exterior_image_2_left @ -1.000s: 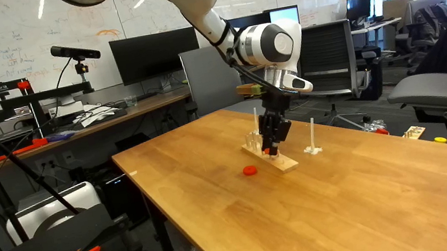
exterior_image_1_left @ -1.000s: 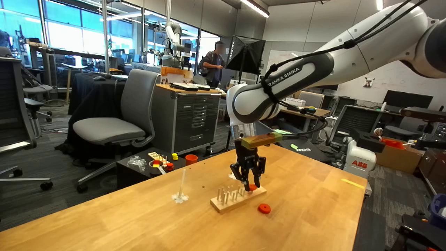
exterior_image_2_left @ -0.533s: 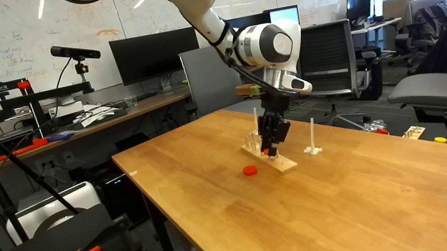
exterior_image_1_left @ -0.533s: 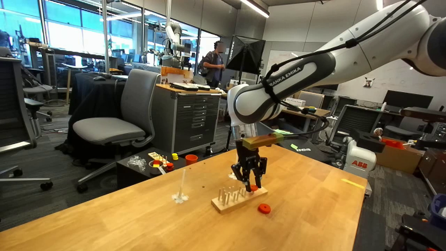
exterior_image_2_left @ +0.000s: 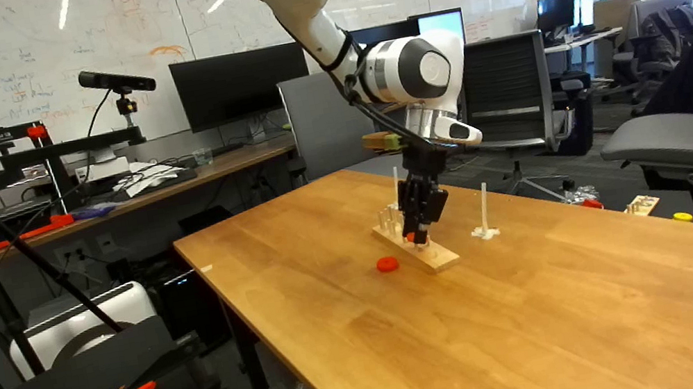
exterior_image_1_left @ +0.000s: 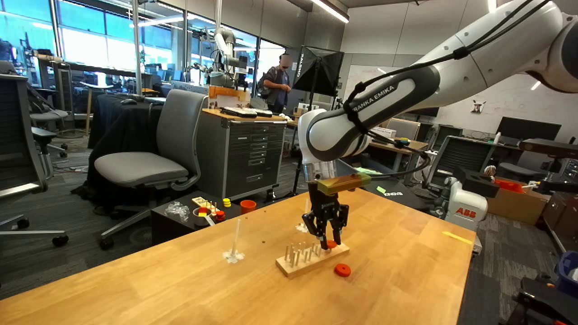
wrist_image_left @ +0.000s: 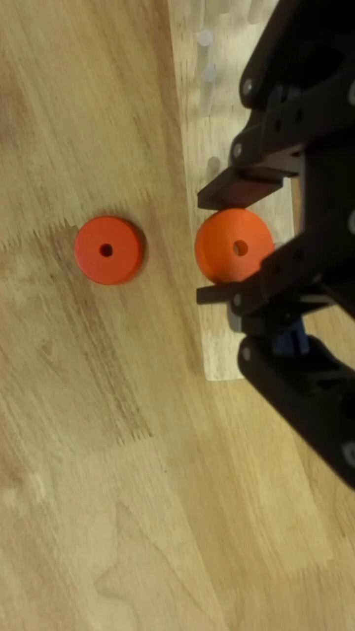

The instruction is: Pick up the orange ring on the right and put it on the wooden stand

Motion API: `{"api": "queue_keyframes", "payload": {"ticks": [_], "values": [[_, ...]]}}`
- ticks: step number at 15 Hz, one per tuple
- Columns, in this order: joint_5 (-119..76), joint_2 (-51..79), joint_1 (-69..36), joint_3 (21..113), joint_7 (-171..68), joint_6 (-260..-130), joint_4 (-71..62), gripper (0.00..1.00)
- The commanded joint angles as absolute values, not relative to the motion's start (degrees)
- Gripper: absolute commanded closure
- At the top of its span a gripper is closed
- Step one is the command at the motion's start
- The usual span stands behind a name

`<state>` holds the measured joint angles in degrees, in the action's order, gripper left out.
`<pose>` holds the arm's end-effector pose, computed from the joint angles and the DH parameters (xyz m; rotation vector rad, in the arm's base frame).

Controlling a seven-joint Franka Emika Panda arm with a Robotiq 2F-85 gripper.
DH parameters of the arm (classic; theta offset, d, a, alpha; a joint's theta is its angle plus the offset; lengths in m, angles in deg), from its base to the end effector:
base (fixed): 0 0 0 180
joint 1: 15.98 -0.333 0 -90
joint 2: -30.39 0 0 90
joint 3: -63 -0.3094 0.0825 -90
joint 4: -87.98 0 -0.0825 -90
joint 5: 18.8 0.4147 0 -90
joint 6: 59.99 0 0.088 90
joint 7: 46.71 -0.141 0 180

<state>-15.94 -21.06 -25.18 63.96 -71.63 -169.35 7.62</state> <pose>0.6771 0.1043 0.0825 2.9653 -0.4684 -0.5833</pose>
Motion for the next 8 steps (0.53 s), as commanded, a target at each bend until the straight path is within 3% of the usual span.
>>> {"api": "queue_keyframes", "payload": {"ticks": [1, 8], "values": [[-16.13, -21.71, -25.63, 64.52, -71.89, -172.78, 5.14, 0.83], [-15.95, -22.66, -25.79, 64.69, -73.15, -174.76, 5.41, 0.83]]}}
